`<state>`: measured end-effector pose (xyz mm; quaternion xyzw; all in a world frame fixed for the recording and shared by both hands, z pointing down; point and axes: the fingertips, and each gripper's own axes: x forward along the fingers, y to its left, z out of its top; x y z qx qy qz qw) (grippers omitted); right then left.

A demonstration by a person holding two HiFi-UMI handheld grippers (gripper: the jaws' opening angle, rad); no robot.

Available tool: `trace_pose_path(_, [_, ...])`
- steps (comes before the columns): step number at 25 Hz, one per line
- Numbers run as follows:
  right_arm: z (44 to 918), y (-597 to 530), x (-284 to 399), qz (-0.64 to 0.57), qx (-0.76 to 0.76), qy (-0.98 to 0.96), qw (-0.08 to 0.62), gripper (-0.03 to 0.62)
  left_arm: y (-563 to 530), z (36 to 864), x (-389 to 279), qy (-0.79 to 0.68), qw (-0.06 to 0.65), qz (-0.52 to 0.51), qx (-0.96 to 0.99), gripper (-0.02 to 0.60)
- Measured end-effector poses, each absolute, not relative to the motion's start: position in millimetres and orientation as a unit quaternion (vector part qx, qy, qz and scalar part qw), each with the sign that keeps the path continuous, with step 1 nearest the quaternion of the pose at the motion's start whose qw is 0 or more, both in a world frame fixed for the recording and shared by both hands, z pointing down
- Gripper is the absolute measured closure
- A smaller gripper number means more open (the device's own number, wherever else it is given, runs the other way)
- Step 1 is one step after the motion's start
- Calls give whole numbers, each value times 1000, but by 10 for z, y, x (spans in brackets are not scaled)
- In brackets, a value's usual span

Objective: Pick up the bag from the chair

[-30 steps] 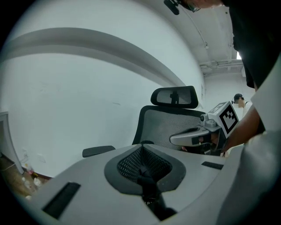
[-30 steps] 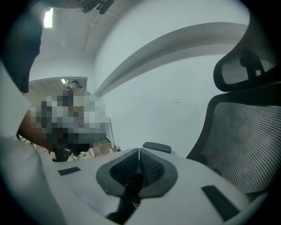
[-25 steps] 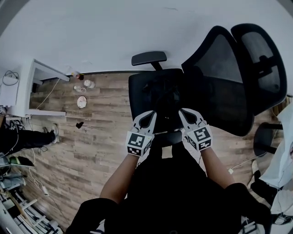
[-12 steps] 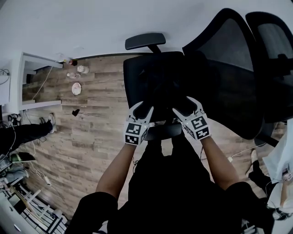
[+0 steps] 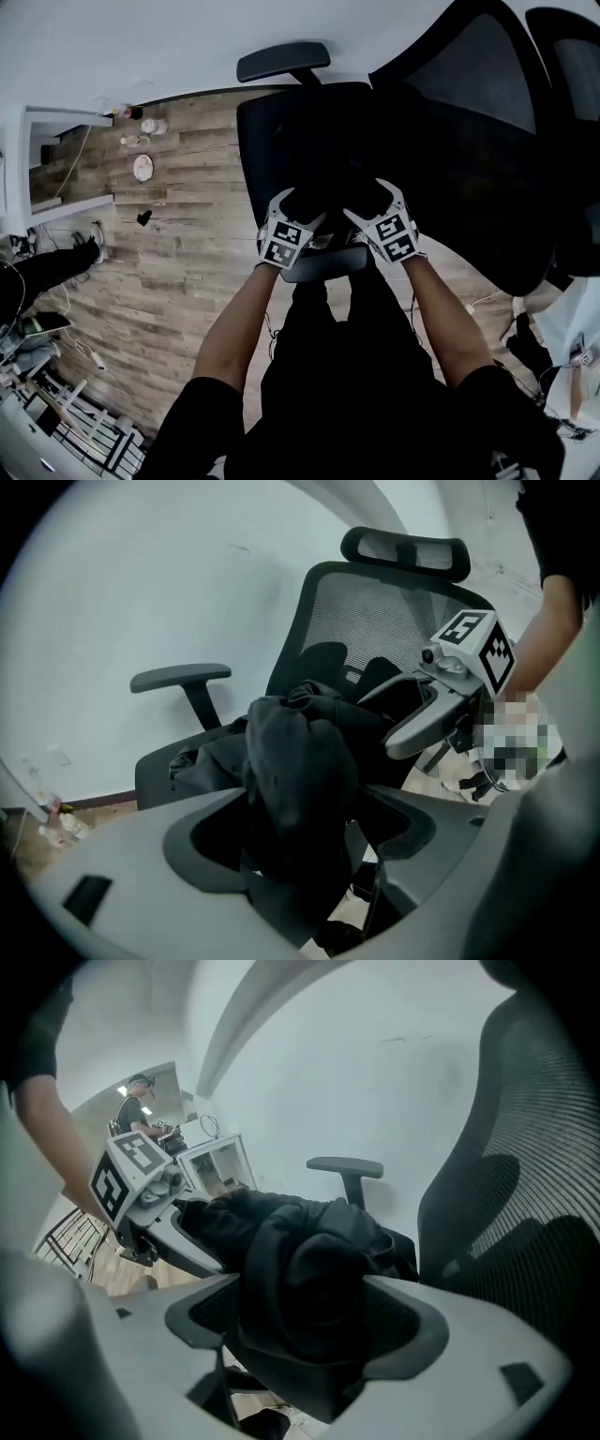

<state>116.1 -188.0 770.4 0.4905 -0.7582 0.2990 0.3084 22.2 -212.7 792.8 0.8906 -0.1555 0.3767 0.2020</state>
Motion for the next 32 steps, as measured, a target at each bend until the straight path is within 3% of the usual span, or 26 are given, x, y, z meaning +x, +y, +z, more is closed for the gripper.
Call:
trace_pose_path(5, [7808,-1957,1040,279,459,-769,346,214,-2172,8011,350,-143,206,378,891,224])
trace_pose_path(8, [7897,-1999,1044,285,454,-761,366,215,-2229,8025,386,-149,209,374,891,387])
trace_pose_path(10, [7904,-2051,1070,294,465,-754,358,328,-2278,7992,387,-158,211,370,891,448])
trace_pose_path(12, [7888,-2087,1076,300,474,-752,347,386,-2318,7942,364,-168,207,366,892,474])
trace_pose_path(16, [7796,-2084,1090,277,481,-756,348,499,-2362,7809,319,-187,209,348,895,497])
trace_pose_path(18, [7720,-2096,1157,268,490,-758,337,520,-2393,7693,352,-196,208,333,898,500])
trace_pose_path(32, [6961,-2297,1408,249,565,-754,226,531,-2572,6786,444,-188,186,252,931,503])
